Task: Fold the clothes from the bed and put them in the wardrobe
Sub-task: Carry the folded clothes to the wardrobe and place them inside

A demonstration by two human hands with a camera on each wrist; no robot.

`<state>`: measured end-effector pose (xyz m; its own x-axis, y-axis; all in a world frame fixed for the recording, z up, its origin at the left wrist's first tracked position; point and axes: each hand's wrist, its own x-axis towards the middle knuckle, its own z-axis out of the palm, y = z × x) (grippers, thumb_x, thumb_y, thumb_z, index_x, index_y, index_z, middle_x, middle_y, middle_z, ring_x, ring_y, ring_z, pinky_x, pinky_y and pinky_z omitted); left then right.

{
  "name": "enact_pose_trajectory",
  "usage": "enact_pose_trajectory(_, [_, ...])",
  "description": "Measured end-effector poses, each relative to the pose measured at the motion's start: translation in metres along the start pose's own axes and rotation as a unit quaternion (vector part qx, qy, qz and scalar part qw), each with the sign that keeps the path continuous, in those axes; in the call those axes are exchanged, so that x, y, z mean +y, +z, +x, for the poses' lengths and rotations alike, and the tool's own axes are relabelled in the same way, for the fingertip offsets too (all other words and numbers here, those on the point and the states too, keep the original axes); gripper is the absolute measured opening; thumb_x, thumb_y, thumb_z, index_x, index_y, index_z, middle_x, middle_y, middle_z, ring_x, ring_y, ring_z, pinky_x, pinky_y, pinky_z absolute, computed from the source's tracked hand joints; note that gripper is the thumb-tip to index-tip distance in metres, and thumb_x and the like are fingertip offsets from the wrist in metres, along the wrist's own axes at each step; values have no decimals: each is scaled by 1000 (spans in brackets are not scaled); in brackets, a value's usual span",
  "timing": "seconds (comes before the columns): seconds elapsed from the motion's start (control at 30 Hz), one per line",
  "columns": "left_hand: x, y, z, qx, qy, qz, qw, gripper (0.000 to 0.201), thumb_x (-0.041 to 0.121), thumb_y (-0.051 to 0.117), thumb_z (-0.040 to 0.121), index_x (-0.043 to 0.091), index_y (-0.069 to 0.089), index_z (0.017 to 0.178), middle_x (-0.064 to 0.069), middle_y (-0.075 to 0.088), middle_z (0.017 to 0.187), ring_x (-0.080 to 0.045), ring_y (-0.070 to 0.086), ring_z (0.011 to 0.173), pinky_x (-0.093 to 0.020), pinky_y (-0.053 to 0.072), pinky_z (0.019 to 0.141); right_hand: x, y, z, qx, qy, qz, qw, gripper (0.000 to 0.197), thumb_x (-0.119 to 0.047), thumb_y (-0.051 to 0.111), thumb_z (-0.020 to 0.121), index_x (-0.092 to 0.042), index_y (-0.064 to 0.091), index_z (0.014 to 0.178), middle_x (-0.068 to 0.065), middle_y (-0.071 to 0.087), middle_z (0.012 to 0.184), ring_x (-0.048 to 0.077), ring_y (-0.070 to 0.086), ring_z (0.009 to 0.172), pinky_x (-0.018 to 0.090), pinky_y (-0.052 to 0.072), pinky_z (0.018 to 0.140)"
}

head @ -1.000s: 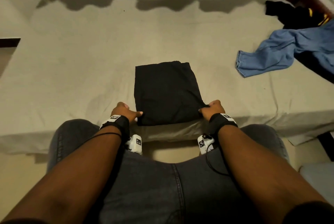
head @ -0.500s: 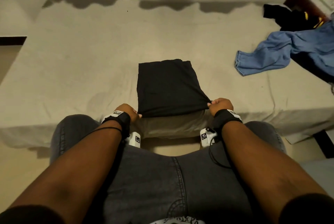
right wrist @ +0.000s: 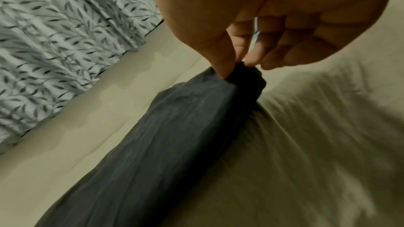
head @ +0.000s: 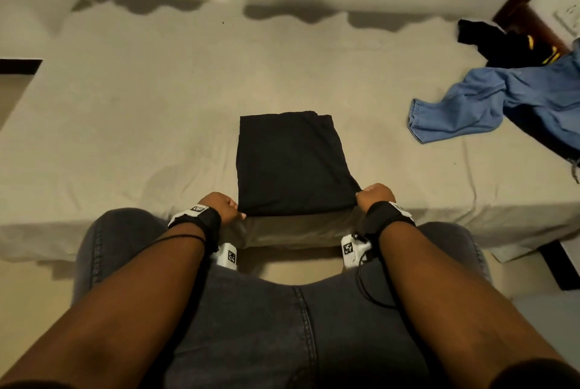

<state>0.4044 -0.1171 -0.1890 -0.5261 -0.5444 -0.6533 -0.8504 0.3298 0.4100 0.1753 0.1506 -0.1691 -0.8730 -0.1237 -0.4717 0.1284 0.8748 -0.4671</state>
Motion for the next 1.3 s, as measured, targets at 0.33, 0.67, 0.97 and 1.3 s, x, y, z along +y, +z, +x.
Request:
enact_pose_trajectory(0.33, [36,-8,41,87,-4,-281,956,45,46,86,76,14,66,102,1,70,95,-19,65,85,-27,48,65,-53,22,29,-61,-137,32,988,44,-40,77,86,-18,65,122,-3,64,105,18,62,103,36,48,103])
enact_pose_trajectory(0.67, [67,-37,104,126,28,-345,930,34,36,69,95,9,61,76,-9,54,71,-20,47,66,-30,41,64,-88,34,103,-50,-181,-25,982,29,-24,55,102,-19,56,73,1,59,74,23,54,74,27,37,70])
enact_pose_trajectory(0.97, [57,-34,129,169,-25,-268,948,31,38,75,88,8,66,82,-10,69,79,-28,65,77,-32,47,68,-91,33,128,-81,-132,17,988,19,-26,74,87,-17,66,72,-2,64,67,19,64,72,28,51,75])
enact_pose_trajectory(1.3, [103,-74,185,179,8,-315,932,37,45,67,95,17,64,71,5,59,64,-10,52,58,-24,43,59,-135,41,186,-4,-239,13,971,48,-43,55,101,-8,67,69,6,66,64,23,61,65,31,47,66])
